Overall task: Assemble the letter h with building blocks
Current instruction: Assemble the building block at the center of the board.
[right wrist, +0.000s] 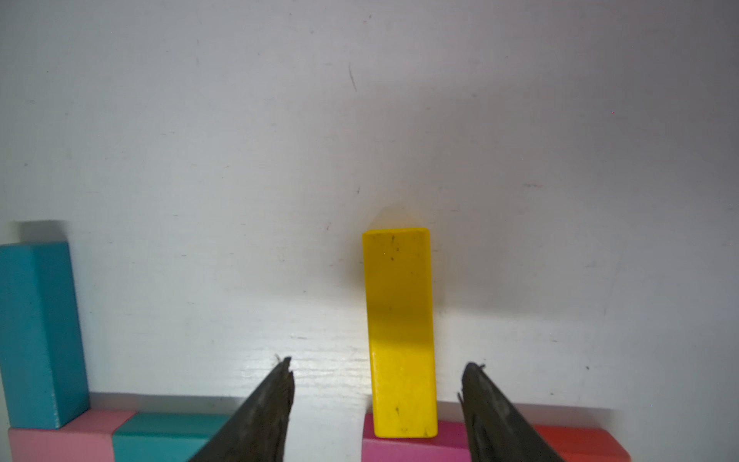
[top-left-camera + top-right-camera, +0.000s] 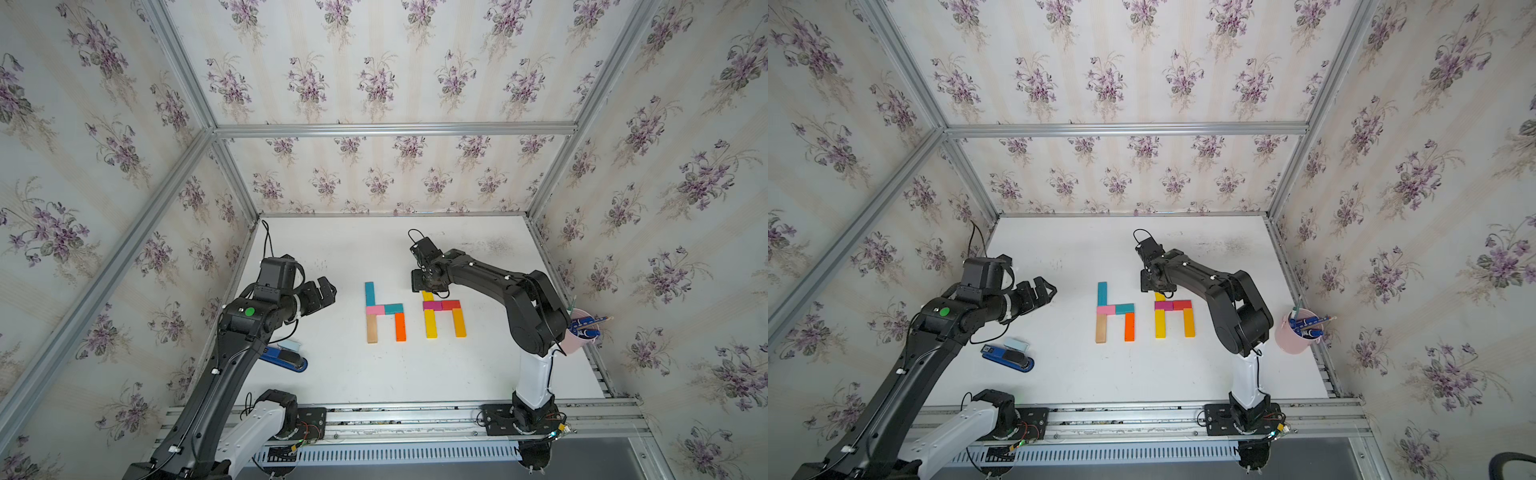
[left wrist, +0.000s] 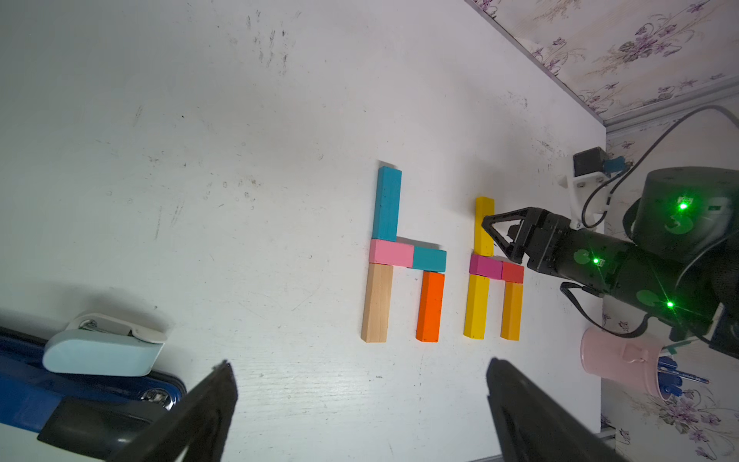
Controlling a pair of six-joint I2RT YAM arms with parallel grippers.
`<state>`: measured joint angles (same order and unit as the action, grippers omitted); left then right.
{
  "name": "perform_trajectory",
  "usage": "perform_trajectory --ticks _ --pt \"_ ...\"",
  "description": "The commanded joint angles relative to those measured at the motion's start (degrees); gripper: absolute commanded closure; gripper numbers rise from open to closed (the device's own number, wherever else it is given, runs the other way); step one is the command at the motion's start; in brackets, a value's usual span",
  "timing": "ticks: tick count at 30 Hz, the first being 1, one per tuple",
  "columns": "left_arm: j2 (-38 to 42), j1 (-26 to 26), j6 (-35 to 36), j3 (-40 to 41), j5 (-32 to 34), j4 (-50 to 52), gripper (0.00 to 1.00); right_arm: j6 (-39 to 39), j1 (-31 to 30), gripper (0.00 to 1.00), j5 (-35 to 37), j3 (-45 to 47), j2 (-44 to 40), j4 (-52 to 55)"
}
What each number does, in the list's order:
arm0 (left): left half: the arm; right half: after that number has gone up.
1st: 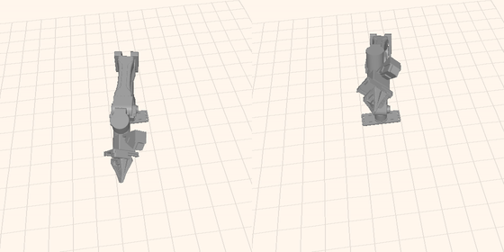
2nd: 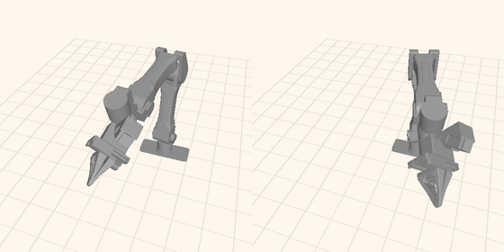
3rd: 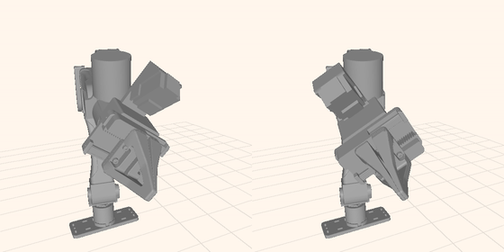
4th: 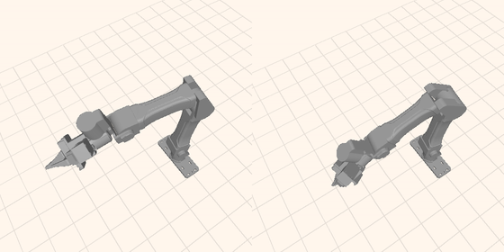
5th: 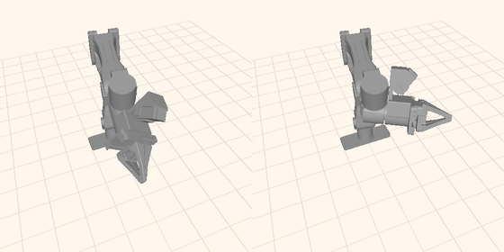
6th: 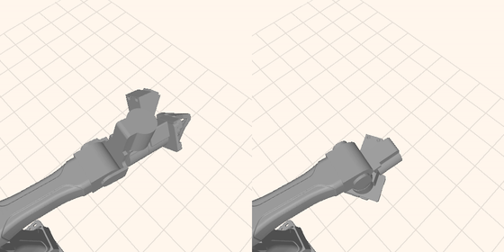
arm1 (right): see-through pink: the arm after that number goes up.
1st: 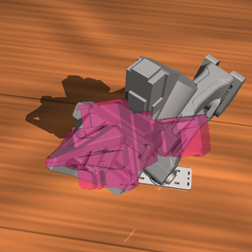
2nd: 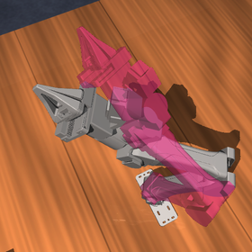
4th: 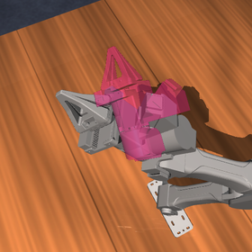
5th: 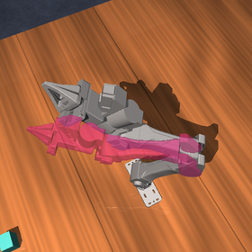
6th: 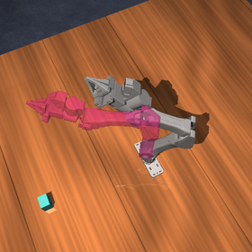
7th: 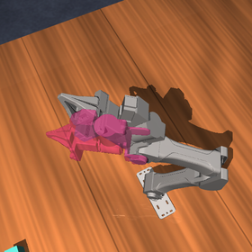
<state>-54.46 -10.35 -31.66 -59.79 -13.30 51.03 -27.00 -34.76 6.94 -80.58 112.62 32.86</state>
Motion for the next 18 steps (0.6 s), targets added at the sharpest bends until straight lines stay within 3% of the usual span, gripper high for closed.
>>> perform_trajectory --ticks 1,12,18 --pt "0.2 0.1 0.1 -0.6 -0.1 -0.8 0.00 -0.1 0.0 0.30 -0.4 -0.4 1.8 1.8" --pt "-0.2 0.2 0.2 -0.5 -0.3 -1.1 0.00 -1.1 -0.2 0.31 -0.7 1.5 3.1 0.6" --pt "-0.3 0.2 0.0 -0.1 -0.5 -1.4 0.00 -1.1 -0.4 0.42 -1.3 2.0 3.1 0.3"
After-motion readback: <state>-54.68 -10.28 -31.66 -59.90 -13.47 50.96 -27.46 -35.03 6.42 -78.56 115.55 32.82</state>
